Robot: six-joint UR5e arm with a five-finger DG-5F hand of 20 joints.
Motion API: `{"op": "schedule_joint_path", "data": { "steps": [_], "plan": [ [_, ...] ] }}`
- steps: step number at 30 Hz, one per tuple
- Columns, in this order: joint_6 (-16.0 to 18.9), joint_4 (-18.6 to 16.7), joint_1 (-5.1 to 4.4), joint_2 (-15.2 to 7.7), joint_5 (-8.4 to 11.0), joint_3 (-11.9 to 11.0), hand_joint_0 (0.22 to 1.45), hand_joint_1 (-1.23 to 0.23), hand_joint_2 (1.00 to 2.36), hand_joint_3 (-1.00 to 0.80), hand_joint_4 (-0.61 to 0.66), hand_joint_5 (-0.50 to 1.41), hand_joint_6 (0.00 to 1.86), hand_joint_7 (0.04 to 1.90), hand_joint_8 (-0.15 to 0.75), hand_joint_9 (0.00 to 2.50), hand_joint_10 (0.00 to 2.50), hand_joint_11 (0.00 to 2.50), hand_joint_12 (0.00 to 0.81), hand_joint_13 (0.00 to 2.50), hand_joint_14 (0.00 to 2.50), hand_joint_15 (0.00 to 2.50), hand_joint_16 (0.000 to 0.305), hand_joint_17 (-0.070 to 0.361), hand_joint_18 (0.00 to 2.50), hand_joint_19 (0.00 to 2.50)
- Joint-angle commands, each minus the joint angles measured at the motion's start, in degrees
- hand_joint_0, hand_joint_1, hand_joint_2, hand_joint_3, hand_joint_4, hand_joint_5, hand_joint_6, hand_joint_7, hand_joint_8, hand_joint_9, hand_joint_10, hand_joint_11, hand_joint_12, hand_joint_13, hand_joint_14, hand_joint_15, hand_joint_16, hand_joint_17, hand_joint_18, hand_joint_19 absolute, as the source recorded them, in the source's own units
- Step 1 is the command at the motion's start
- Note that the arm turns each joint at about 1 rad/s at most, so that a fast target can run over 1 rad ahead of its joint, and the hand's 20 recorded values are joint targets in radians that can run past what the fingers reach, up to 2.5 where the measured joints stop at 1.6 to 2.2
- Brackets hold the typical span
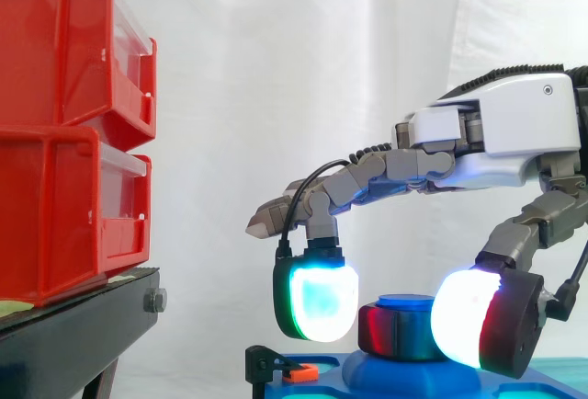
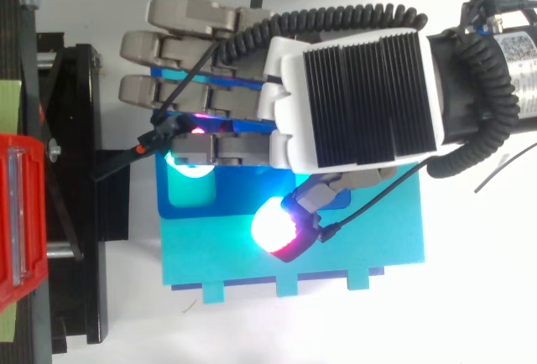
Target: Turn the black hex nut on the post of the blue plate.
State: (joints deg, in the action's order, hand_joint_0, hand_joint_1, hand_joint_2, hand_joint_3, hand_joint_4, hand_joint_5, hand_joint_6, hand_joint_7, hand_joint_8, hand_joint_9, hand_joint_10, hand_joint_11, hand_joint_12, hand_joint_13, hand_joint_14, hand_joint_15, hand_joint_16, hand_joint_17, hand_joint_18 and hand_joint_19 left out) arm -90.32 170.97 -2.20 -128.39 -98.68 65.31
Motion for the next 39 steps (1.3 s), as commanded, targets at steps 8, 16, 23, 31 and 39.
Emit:
{"op": "schedule_joint_path", "data": {
  "steps": [8,16,23,31,39],
  "plan": [
    [-0.4,-0.1,1.32,0.0,-1.78,0.0,0.41,-0.54,1.00,-0.50,0.24,-0.20,0.50,1.16,0.263,0.18,0.00,0.03,0.406,0.13,0.00,0.04,0.063,0.142,0.00,0.03],
    [-1.0,0.0,2.90,0.0,-4.06,0.0,0.40,-0.52,1.00,-0.50,0.25,-0.20,0.50,1.18,0.265,0.19,0.00,0.03,0.410,0.13,0.00,0.04,0.064,0.144,0.00,0.03],
    [-1.2,-0.1,4.13,0.0,-5.99,0.0,0.39,-0.49,1.00,-0.50,0.25,-0.19,0.50,1.19,0.271,0.19,0.00,0.04,0.415,0.13,0.00,0.04,0.065,0.146,0.00,0.03],
    [-1.8,-0.1,5.01,0.1,-7.05,-0.1,0.32,-0.40,1.00,-0.50,0.29,-0.20,0.50,1.14,0.301,0.19,0.00,0.04,0.452,0.13,0.00,0.06,0.075,0.169,0.00,0.04],
    [-1.8,-0.5,5.18,0.0,-7.31,-0.1,0.31,-0.45,1.00,-0.50,0.29,-0.20,0.50,1.12,0.303,0.18,0.00,0.03,0.452,0.12,0.00,0.06,0.076,0.170,0.00,0.04]
  ]
}}
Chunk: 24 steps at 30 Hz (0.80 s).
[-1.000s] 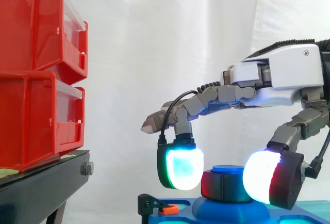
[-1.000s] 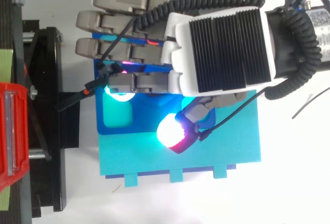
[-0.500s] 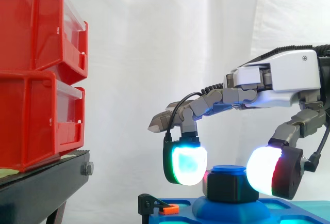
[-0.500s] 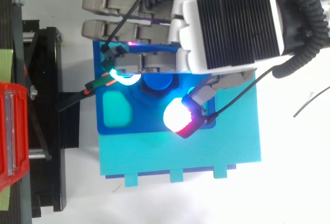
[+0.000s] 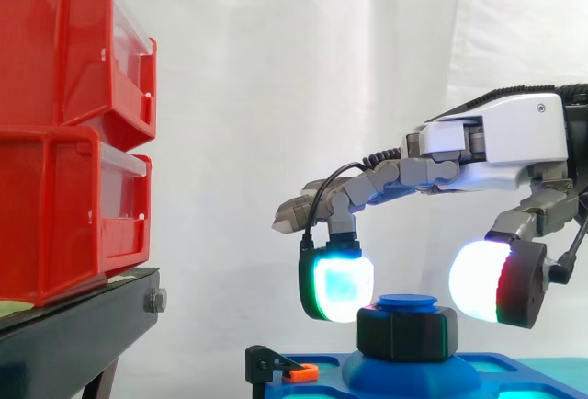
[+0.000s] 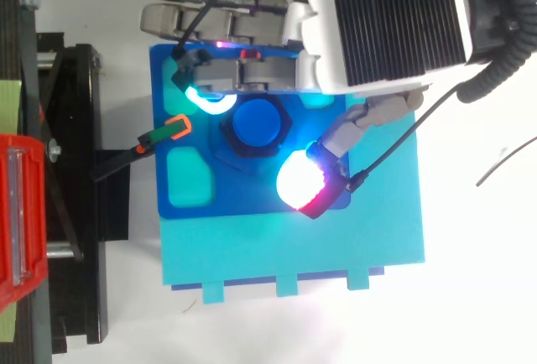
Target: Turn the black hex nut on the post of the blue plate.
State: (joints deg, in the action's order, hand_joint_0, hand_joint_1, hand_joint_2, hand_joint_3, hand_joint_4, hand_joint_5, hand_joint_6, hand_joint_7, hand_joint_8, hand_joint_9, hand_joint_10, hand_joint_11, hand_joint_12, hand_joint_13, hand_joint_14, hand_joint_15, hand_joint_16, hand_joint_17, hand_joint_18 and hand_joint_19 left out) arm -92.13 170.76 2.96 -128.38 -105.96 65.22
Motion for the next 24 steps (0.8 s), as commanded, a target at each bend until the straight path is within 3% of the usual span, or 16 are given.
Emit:
{"op": "schedule_joint_path", "data": {
  "steps": [1,10,13,14,18,24],
  "plan": [
    [0.0,-0.3,-0.06,0.0,-0.04,0.0,0.31,-0.46,1.00,-0.50,0.29,-0.20,0.50,1.12,0.303,0.18,0.00,0.04,0.450,0.12,0.00,0.05,0.076,0.170,0.00,0.03],
    [0.2,-2.2,-1.12,0.0,0.84,0.0,0.34,-0.60,1.00,-0.50,0.27,-0.20,0.50,1.12,0.288,0.19,0.00,0.03,0.435,0.12,0.00,0.05,0.072,0.162,0.00,0.02],
    [0.2,-2.9,-1.91,0.0,2.07,0.0,0.35,-0.65,1.00,-0.50,0.26,-0.20,0.50,1.11,0.280,0.19,0.00,0.04,0.426,0.12,0.00,0.04,0.070,0.158,0.00,0.01],
    [0.0,-3.0,-2.43,0.0,3.30,0.0,0.35,-0.65,1.00,-0.50,0.26,-0.20,0.50,1.11,0.277,0.19,0.00,0.04,0.424,0.12,0.00,0.04,0.070,0.158,0.00,0.02],
    [-0.2,-3.0,-3.31,0.0,4.53,0.1,0.37,-0.68,1.00,-0.50,0.25,-0.20,0.50,1.11,0.267,0.19,0.00,0.04,0.413,0.12,0.00,0.04,0.068,0.153,0.00,0.01],
    [-0.6,-2.7,-3.58,0.0,4.71,0.2,0.40,-0.69,1.00,-0.50,0.23,-0.20,0.50,1.11,0.255,0.18,0.00,0.04,0.398,0.11,0.00,0.04,0.065,0.146,0.00,0.01]
  ]
}}
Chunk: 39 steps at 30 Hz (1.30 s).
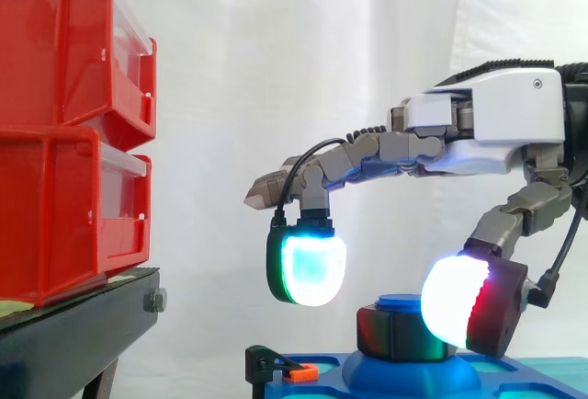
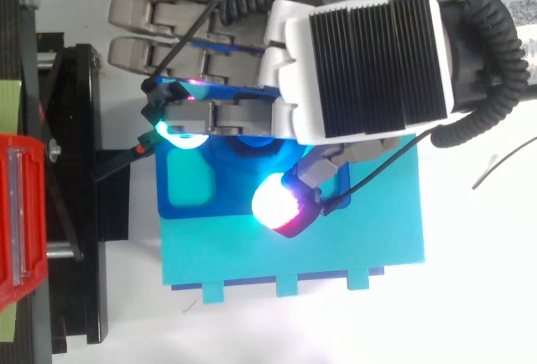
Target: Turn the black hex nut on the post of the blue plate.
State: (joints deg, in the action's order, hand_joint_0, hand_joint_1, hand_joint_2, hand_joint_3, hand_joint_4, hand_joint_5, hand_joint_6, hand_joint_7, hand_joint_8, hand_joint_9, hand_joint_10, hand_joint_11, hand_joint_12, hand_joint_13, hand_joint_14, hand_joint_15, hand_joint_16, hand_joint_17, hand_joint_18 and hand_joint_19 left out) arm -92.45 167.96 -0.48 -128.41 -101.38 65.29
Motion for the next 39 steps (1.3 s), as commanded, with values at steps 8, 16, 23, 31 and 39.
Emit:
{"op": "schedule_joint_path", "data": {
  "steps": [8,16,23,31,39],
  "plan": [
    [-0.6,-2.3,-0.67,0.0,1.10,2.7,0.44,-0.70,1.00,-0.50,0.20,-0.20,0.50,1.14,0.238,0.18,0.00,0.03,0.376,0.11,0.00,0.03,0.060,0.135,0.00,0.02],
    [-0.7,-1.2,-0.67,0.0,1.27,2.7,0.47,-0.72,1.00,-0.50,0.19,-0.20,0.50,1.16,0.228,0.18,0.00,0.03,0.364,0.10,0.00,0.03,0.057,0.129,0.00,0.01],
    [-1.2,-0.1,-0.05,0.0,0.92,2.7,0.47,-0.73,1.00,-0.50,0.19,-0.19,0.50,1.22,0.229,0.19,0.00,0.03,0.363,0.11,0.00,0.03,0.057,0.128,0.00,0.01],
    [-1.7,1.3,0.30,0.0,0.57,2.7,0.49,-0.69,1.00,-0.44,0.17,-0.20,0.56,1.18,0.221,0.19,0.00,0.02,0.352,0.11,0.00,0.02,0.054,0.121,0.00,0.00],
    [-1.7,1.4,0.48,0.0,0.48,2.7,0.50,-0.69,1.01,-0.43,0.17,-0.20,0.59,1.13,0.220,0.19,0.00,0.02,0.347,0.11,0.00,0.03,0.053,0.119,0.00,0.01]
  ]
}}
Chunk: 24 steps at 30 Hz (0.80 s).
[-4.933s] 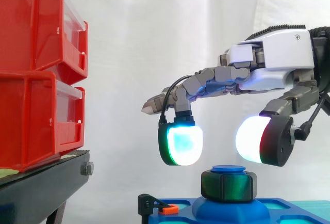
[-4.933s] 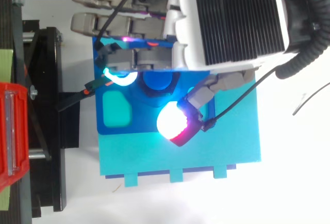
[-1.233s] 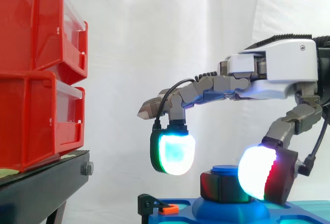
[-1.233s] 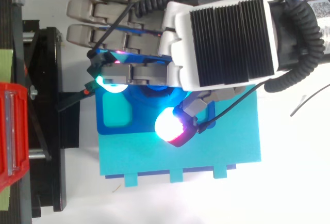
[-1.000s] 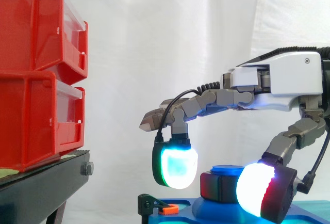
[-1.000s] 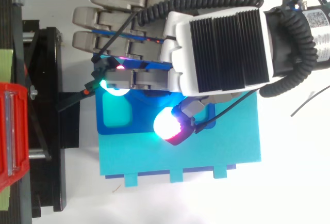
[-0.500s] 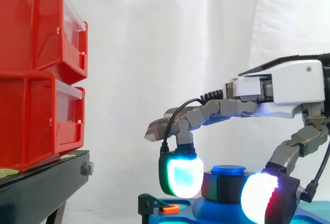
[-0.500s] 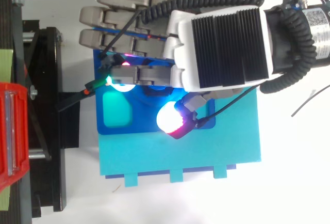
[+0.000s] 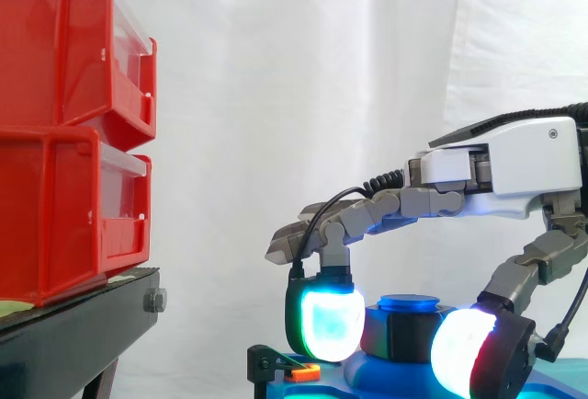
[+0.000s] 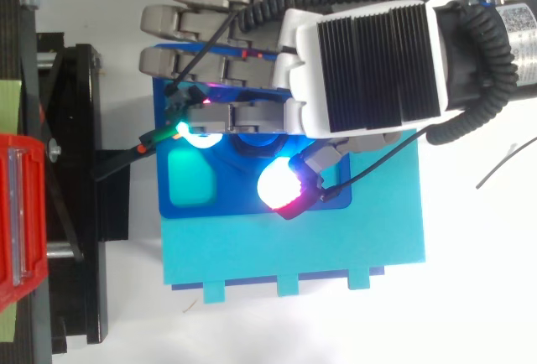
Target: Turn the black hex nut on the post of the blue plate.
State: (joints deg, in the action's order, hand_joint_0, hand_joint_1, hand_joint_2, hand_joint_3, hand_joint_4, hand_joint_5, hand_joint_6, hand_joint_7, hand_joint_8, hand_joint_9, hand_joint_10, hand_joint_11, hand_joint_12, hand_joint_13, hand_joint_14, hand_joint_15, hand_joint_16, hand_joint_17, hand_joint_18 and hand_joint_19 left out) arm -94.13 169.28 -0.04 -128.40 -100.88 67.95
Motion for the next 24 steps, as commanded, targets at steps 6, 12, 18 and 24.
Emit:
{"op": "schedule_joint_path", "data": {
  "steps": [6,12,18,24],
  "plan": [
    [-0.2,0.4,0.12,0.0,-0.02,0.1,0.50,-0.71,1.00,-0.44,0.18,-0.21,0.61,1.10,0.221,0.20,0.00,0.03,0.347,0.11,0.00,0.03,0.053,0.119,0.00,0.00],
    [-0.4,1.1,0.12,0.1,-0.02,0.1,0.52,-0.72,1.01,-0.39,0.17,-0.21,0.63,1.07,0.217,0.20,0.00,0.03,0.341,0.11,0.00,0.02,0.052,0.116,0.00,0.00],
    [-0.4,1.2,0.12,0.0,-0.02,0.0,0.53,-0.73,1.01,-0.38,0.16,-0.21,0.64,1.07,0.216,0.20,0.00,0.02,0.337,0.11,0.00,0.02,0.051,0.115,0.00,0.00],
    [-0.4,1.0,-0.05,0.0,-0.11,0.0,0.55,-0.74,1.01,-0.38,0.16,-0.21,0.64,1.07,0.213,0.21,0.00,0.03,0.332,0.11,0.00,0.01,0.050,0.112,0.00,0.00]
  ]
}}
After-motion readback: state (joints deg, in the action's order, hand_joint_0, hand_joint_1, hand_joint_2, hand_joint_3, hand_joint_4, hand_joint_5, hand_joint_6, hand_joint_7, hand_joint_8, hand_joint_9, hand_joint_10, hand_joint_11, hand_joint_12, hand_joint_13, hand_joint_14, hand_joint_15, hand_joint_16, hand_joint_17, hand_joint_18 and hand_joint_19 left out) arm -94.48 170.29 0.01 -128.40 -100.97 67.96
